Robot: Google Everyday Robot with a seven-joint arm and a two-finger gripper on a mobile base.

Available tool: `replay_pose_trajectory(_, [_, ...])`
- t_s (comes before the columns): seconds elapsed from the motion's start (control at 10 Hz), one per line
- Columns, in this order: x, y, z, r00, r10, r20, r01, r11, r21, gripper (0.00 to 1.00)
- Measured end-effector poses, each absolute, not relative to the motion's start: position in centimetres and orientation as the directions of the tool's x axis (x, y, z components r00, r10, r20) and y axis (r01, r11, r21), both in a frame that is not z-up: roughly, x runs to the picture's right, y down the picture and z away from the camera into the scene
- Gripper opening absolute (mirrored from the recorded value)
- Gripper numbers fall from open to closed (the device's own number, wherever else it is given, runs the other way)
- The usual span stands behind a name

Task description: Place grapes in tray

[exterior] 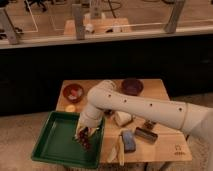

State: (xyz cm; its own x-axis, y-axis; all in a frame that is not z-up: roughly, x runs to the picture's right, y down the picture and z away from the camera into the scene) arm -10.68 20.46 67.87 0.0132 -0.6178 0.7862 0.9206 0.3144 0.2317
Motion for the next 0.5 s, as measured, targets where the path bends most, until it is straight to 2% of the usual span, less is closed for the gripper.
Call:
replay_pose_trajectory(0.1, [-10.89, 20.76, 67.74, 0.006, -0.617, 0.787, 0.925, 0.303, 0.230, 0.75])
replay_pose_trajectory(0.2, [-11.03, 20.93, 67.59, 0.001, -0.612, 0.791, 0.928, 0.296, 0.227, 0.80])
replay_pose_trajectory(0.5, [-10.66, 20.54, 67.87, 0.026, -0.586, 0.810, 0.931, 0.310, 0.195, 0.80])
